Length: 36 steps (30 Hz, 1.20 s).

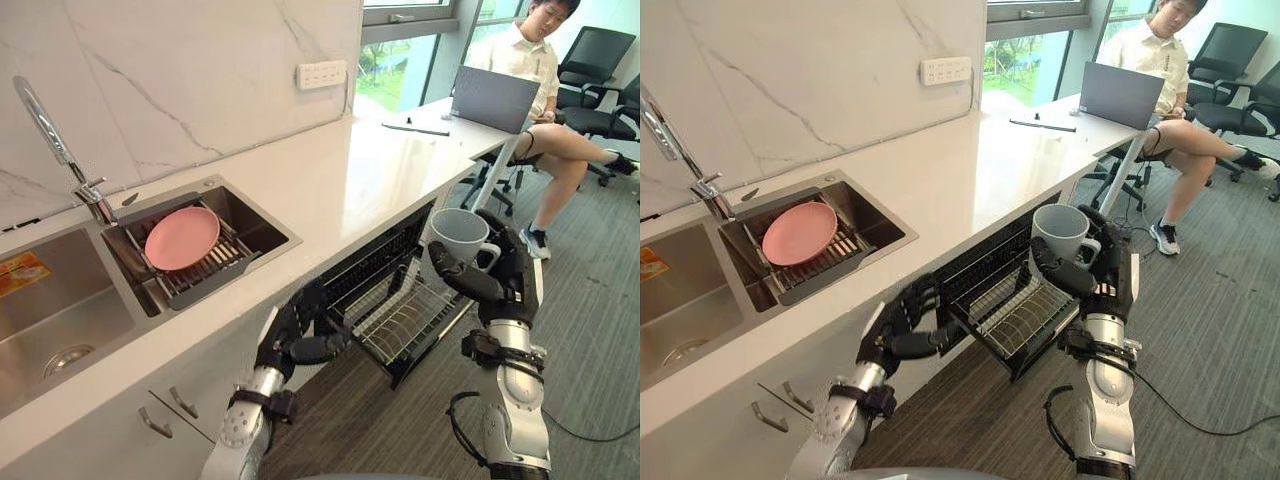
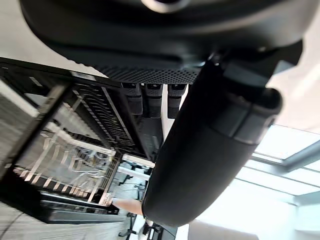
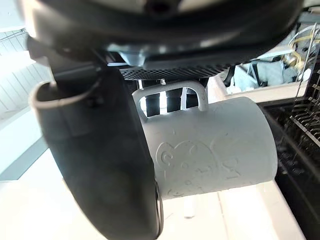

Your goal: Walk over to the sink, pick up the cup, carry it to the dishwasher, place the cup inside the dishwasher, then close the dishwasher door

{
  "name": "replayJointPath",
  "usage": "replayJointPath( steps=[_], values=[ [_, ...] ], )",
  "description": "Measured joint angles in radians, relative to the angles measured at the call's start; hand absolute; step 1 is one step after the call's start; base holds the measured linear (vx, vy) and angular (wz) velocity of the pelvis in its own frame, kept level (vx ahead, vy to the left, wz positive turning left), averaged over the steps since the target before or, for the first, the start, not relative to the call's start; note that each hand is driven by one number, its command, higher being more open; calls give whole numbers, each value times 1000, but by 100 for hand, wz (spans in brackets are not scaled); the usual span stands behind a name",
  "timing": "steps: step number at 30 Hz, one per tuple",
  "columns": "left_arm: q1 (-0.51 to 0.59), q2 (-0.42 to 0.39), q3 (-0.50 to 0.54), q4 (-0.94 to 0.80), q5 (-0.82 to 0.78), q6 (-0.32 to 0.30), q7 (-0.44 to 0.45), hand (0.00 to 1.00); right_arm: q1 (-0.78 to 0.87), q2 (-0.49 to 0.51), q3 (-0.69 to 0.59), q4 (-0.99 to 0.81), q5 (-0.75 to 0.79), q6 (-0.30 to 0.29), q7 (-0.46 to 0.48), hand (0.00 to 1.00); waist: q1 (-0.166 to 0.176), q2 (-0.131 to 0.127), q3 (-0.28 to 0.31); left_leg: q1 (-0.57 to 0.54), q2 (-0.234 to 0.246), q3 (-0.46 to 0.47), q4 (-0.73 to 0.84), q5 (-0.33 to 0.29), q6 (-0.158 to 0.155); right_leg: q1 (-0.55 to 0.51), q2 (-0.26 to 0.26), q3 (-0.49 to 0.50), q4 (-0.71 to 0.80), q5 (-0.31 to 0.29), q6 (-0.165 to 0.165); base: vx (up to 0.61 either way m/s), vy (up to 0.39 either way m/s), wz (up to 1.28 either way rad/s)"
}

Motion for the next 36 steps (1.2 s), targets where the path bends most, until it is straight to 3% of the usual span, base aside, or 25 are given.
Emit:
replayJointPath(
  steps=[6,14,19,25,30,36],
  values=[
    [23,0,8,169,8,6,-22,90,3,-1,-14,127,-37,8,-2,30,1,5,10,-10,1,-6,0,-6,-7,-7,-2,-5,-1,-4,3,-13,0,2],
    [14,7,151,478,93,21,-4,90,-2,-1,-16,250,-77,10,-28,30,3,16,46,-26,-2,-32,0,-7,-7,2,-6,-36,-20,-4,4,17,-6,11],
    [-14,5,249,613,136,21,48,90,-35,-2,-16,315,-125,14,-48,30,25,29,66,-28,-4,-36,1,-6,-2,7,-9,-43,-22,0,-1,40,-4,3],
    [-85,7,284,706,137,17,82,90,-139,-31,-8,375,-157,17,-66,30,29,47,132,-52,-7,-42,2,-6,-3,-12,-12,-51,-19,0,1,-32,0,5],
    [-147,5,305,724,136,14,106,90,-269,-92,-7,417,-200,24,-105,30,36,66,242,-169,-12,-60,73,-4,7,-98,-20,-68,3,18,8,-55,27,13],
    [-208,-2,333,721,123,-6,127,90,-420,-173,13,480,-232,28,-134,30,58,116,334,-316,-2,-69,199,-39,9,-199,-16,-84,49,20,5,-67,12,10]
  ],
)
